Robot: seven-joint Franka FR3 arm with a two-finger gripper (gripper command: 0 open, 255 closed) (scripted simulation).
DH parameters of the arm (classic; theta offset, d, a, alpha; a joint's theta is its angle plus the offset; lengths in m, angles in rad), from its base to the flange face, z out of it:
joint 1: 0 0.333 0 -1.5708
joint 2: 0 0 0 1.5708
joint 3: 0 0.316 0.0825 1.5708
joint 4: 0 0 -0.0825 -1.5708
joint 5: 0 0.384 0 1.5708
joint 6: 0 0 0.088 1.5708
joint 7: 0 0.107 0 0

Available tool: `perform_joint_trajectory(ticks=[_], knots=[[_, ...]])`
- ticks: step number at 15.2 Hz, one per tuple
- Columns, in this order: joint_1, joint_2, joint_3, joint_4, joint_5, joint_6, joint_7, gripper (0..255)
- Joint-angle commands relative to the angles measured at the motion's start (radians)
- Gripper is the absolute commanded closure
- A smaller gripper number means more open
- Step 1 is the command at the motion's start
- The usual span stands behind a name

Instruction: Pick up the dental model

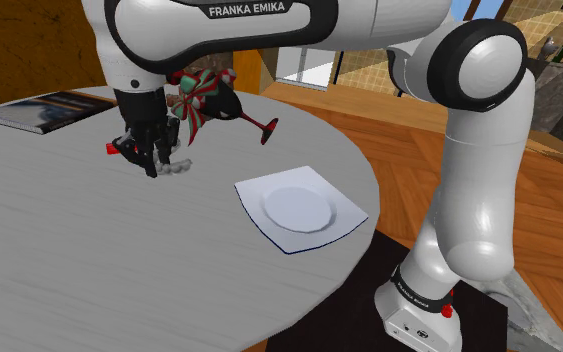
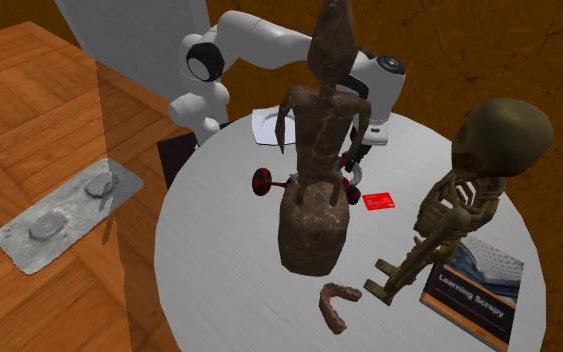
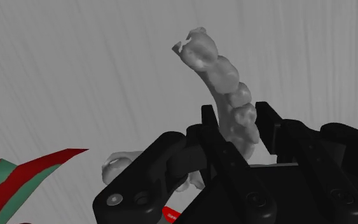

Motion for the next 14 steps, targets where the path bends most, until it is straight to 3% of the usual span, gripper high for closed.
perform_joint_trajectory(ticks=[1,6,14], knots=[[0.000,0.000,0.000,0.000,0.000,0.000,0.000,255],[0.000,-0.003,0.000,-0.005,0.001,0.002,0.001,255],[0.011,0.007,0.003,0.117,-0.001,-0.110,-0.005,255]])
